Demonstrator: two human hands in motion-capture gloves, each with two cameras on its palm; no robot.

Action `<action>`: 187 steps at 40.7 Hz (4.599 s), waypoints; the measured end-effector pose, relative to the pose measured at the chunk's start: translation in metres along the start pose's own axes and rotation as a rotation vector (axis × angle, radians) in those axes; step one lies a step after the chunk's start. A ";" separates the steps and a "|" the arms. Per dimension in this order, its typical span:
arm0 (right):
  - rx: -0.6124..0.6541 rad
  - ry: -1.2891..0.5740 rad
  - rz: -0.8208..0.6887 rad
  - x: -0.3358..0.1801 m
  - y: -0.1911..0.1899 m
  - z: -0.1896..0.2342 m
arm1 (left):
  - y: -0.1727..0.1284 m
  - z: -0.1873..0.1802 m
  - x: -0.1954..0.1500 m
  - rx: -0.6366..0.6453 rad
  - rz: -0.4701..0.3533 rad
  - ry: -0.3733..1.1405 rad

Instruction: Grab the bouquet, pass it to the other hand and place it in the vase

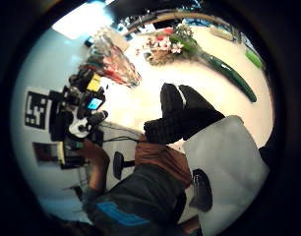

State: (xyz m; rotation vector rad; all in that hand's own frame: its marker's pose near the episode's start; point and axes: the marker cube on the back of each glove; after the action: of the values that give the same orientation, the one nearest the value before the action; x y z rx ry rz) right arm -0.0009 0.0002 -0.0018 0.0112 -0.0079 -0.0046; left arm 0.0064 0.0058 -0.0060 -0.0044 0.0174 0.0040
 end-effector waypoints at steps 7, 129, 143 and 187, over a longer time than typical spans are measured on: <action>-0.021 0.004 0.001 0.000 0.006 -0.005 | -0.009 0.006 -0.005 0.002 0.018 -0.013; 0.109 0.152 0.248 0.141 -0.127 0.193 | -0.018 0.050 -0.014 -0.082 -0.013 0.116; 0.185 -0.040 0.296 0.138 -0.114 0.163 | -0.026 0.044 -0.004 -0.013 0.018 0.164; 0.466 -1.256 -0.126 0.002 -0.089 -0.019 | -0.083 -0.178 0.174 0.145 0.425 1.200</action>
State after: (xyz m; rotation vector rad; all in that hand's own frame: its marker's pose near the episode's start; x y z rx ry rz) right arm 0.0008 -0.0884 -0.0221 0.4738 -1.2644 -0.1355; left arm 0.1775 -0.0777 -0.1862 0.1423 1.2186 0.4254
